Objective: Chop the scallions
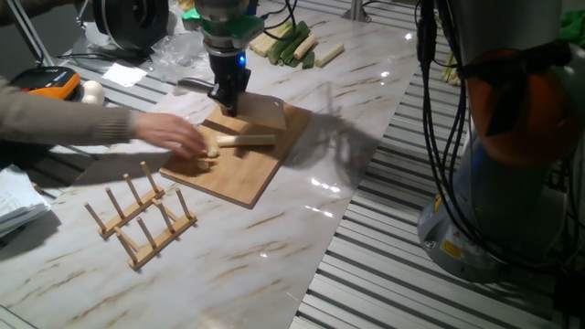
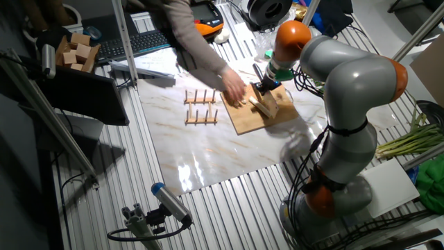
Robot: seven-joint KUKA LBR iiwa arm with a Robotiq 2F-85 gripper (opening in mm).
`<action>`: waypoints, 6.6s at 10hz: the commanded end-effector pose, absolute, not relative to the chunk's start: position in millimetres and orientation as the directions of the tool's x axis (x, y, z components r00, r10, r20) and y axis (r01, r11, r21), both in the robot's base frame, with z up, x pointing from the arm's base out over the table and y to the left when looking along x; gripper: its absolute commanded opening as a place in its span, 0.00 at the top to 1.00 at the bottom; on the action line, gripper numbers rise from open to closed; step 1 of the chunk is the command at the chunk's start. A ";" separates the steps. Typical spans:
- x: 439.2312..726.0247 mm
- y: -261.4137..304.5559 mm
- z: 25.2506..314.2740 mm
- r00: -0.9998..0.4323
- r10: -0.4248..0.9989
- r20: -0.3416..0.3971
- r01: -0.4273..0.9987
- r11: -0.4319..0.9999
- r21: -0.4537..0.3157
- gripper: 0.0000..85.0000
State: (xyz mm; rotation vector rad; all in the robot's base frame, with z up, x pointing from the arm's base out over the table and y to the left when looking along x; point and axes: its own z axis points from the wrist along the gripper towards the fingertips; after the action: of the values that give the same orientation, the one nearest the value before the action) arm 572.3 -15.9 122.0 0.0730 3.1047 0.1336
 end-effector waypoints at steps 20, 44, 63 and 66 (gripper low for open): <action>589.8 0.7 154.4 -0.997 0.066 -0.040 0.062 0.994 0.090 1.00; 598.3 22.8 95.3 -0.997 0.019 -0.073 0.016 0.999 0.032 1.00; 598.7 26.2 88.8 -0.995 0.038 -0.093 0.036 0.999 0.025 1.00; 596.0 24.4 76.9 -0.994 0.030 -0.101 0.028 0.999 0.022 1.00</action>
State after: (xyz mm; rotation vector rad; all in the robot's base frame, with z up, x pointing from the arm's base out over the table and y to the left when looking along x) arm 596.0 24.5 76.6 0.0448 3.0396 0.0307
